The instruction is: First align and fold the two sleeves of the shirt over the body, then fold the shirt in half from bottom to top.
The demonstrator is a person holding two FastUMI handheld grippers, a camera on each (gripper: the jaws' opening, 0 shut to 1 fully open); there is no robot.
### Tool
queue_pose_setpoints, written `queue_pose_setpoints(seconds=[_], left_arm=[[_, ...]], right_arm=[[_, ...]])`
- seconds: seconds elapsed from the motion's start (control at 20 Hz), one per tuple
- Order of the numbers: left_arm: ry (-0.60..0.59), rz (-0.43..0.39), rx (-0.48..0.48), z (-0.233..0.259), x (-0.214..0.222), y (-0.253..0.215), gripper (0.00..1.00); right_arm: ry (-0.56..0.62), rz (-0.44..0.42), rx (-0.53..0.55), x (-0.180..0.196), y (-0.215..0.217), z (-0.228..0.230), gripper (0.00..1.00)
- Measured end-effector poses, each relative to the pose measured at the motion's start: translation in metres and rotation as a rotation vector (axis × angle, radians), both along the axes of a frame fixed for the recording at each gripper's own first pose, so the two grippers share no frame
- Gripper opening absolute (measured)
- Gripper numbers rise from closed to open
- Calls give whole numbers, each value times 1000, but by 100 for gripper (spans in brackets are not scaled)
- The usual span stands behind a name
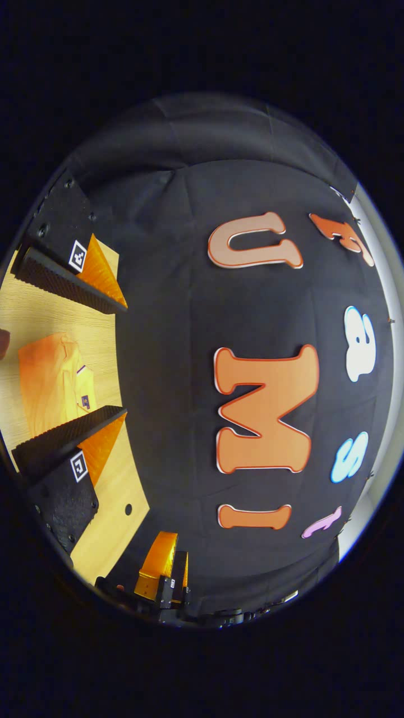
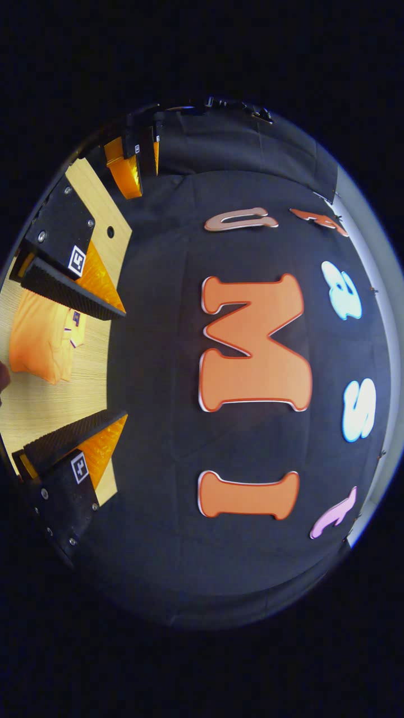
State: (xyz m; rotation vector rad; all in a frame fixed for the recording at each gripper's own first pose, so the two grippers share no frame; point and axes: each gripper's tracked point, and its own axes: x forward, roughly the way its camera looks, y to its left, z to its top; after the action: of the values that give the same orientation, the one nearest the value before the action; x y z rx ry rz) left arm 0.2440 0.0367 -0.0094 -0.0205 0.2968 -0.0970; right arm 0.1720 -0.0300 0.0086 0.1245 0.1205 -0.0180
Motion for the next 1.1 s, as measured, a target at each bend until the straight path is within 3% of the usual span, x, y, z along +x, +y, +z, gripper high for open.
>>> queue_pose_setpoints(seconds=[0.25,0.45,0.5,0.6,0.7,0.85,1.1], left_arm=[[-124,29,1,41,-54,-3,99],[-190,53,-13,54,-94,-5,99],[-197,59,-10,54,-105,-5,99],[-205,64,1,52,-125,-8,99],[-219,69,4,55,-136,-5,99],[-242,74,-10,58,-148,4,99],[-264,40,-34,59,-161,11,99]], right_arm=[[-144,3,-58,-46,7,45,96],[-221,31,-88,-76,23,48,96],[-227,44,-87,-84,29,46,100],[-213,73,-76,-99,42,34,91],[-206,89,-74,-108,48,28,92],[-216,67,-81,-116,53,24,100],[-202,24,-86,-130,64,19,96]])
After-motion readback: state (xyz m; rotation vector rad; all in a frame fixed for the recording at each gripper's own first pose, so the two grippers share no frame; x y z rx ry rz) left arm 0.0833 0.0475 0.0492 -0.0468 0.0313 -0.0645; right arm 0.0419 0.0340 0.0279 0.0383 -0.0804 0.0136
